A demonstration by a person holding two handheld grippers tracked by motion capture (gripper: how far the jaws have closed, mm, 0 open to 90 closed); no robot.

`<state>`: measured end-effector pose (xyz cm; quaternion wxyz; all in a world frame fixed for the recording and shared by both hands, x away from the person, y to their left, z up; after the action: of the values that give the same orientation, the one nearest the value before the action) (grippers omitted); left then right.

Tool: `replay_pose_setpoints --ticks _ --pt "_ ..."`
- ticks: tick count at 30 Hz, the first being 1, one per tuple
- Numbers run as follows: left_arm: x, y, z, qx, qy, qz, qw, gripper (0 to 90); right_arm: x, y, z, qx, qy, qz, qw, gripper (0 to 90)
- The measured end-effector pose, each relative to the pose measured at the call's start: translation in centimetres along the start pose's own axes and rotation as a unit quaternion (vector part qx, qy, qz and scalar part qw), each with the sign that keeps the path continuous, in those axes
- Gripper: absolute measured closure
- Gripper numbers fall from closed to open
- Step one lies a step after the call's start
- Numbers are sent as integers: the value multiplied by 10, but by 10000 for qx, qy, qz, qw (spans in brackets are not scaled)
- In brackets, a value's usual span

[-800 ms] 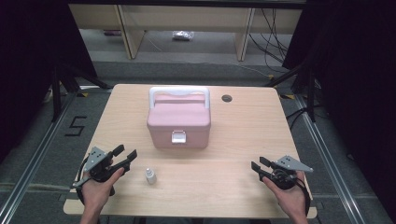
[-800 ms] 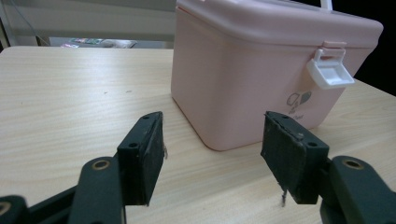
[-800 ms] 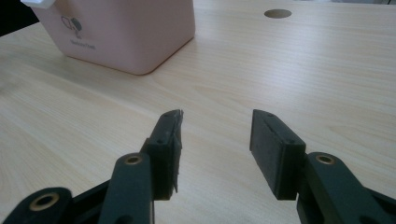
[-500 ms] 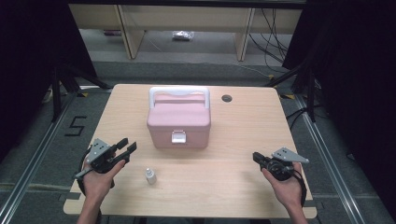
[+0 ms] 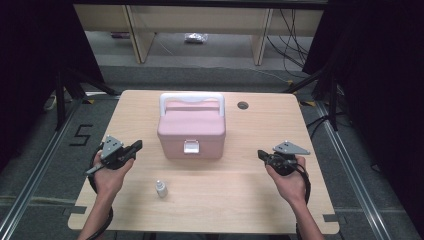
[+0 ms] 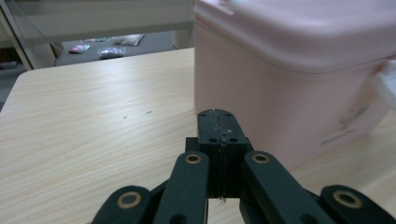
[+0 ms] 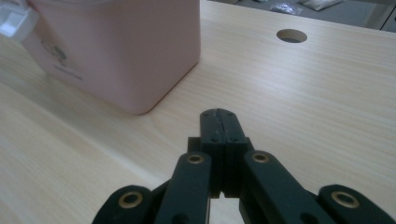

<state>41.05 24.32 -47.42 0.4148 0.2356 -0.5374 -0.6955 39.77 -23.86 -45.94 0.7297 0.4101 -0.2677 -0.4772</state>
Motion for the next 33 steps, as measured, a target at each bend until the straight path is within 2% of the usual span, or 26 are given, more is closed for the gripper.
replay_pose_setpoints --ticks 1,2,4,5,6,7,8,10,11,15,16,19,20,21,24,25,26,29,30,31,32,33 --pt "-2 0 -4 12 5 12 10000 899 1 3 -3 -4 -19 44 10000 900" --pt "-5 0 -8 23 -34 2 10000 898 -2 6 -6 -95 -10 -85 9999 900" --pt "-8 2 -14 -45 43 46 10000 899 -3 13 -12 -96 -87 28 9999 900" --pt "-8 2 -17 -57 47 32 10000 899 -6 16 -16 -116 -50 -66 9999 900" --pt "-9 3 -20 -79 42 20 10000 899 -5 20 -19 -68 -66 97 9999 900" --pt "-9 4 -23 -95 38 -11 9999 899 -9 23 -23 -92 -45 -17 9999 900" --pt "-8 6 -26 -130 53 -28 9999 899 -9 27 -26 -65 -51 107 9999 900" --pt "-9 9 -32 -138 14 -92 9999 899 -14 32 -33 -91 -70 -3 9999 900" --pt "-9 10 -34 -197 67 -87 9997 899 -16 35 -37 -91 -34 -1 10000 900" --pt "-10 13 -43 -281 34 -119 9995 900 -27 46 -50 -192 52 26 9998 900" --pt "-10 14 -46 -352 -1 -144 9993 900 -34 50 -58 -228 119 34 9997 900" --pt "-11 15 -51 -407 -80 -234 9989 900 -41 54 -66 -222 183 66 9996 900" --pt "-11 15 -52 -424 -109 -288 9986 900 -43 57 -70 -234 162 192 9994 900" --pt "-11 15 -55 -422 -180 -348 9983 900 -48 58 -71 -341 84 79 9994 900" --pt "-11 16 -58 -505 -201 -411 9977 900 -51 60 -83 -324 93 207 9992 900" --pt "-11 16 -59 -516 -231 -419 9975 900 -51 60 -83 -324 93 207 9992 900" --pt "-11 16 -59 -540 -248 -432 9973 900 -54 59 -84 -383 48 67 9992 900" --pt "-9 17 -60 -575 -307 -466 9968 900 -56 59 -87 -395 111 148 9990 900" --pt "-6 16 -60 -589 -311 -330 9972 900 -56 59 -87 -395 111 148 9990 900" --pt "-6 18 -61 -588 -331 -430 9968 900 -57 59 -88 -395 88 181 9990 900" --pt "-4 18 -61 -590 -381 -370 9968 900 -57 59 -89 -356 141 266 9989 900" --pt "-3 18 -62 -577 -419 -399 9967 900 -59 59 -88 -360 141 238 9990 900"
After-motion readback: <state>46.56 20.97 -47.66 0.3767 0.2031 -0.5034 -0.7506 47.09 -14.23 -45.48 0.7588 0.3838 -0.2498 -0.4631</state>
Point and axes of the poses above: each handheld gripper's, and its own axes: z roughly backward along the jaws, y roughly out of its top, x roughly to its right, the point moved 1 cm from there along -z, roughly forward along the jaws, and after that the axes turned 8 degrees about -y, right-handed, at the moved point
